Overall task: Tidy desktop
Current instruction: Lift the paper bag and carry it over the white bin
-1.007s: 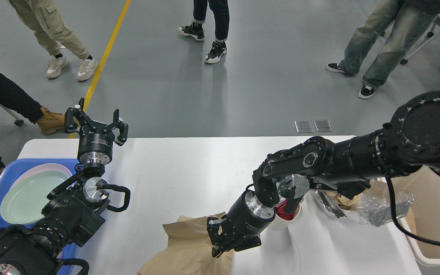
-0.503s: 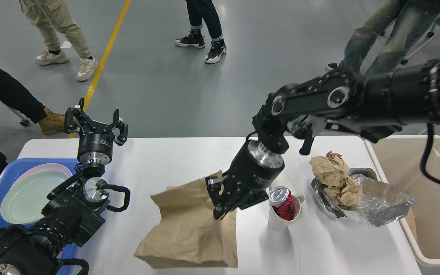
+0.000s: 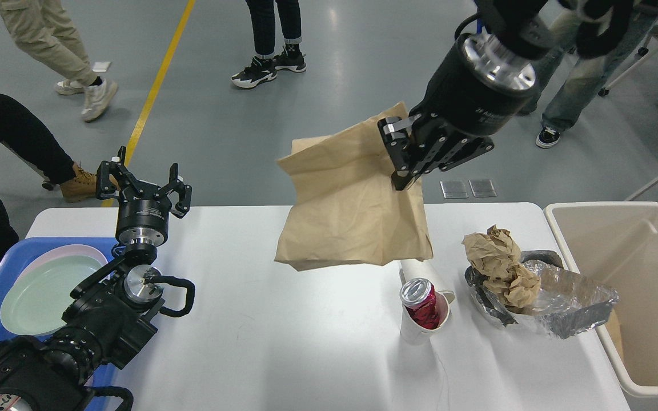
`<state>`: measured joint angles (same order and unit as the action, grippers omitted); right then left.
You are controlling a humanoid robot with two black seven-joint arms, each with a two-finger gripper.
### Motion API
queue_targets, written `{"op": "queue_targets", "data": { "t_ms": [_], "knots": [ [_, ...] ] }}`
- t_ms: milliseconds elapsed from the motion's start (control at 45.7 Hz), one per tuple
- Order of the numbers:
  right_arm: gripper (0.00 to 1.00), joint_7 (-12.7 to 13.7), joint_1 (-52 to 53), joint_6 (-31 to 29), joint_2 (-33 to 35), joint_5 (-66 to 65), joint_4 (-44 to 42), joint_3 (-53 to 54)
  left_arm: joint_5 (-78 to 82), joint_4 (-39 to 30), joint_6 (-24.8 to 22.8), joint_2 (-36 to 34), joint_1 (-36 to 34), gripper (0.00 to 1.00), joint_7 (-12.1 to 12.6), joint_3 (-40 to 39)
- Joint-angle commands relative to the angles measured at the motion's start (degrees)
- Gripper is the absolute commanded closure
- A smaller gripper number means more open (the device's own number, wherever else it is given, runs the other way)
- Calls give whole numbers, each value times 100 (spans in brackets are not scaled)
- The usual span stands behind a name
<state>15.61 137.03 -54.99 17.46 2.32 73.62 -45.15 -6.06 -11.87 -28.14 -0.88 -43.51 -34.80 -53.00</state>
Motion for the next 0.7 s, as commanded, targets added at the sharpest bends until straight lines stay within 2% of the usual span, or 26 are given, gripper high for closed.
{"op": "queue_targets", "data": {
  "t_ms": [0,241,482,679],
  "knots": [
    [100,4,473,-1,152,-398,-207,-389,0,0,1,0,0,4,0,0],
    [100,4,632,-1,302,-1365,-893,-732,0,0,1,0,0,4,0,0],
    [100,48,632,-1,328,-1760,-1253,-873,0,0,1,0,0,4,0,0],
    [100,48,395,-1,337,-2077,-1921,-1777,0,0,1,0,0,4,0,0]
  ]
}}
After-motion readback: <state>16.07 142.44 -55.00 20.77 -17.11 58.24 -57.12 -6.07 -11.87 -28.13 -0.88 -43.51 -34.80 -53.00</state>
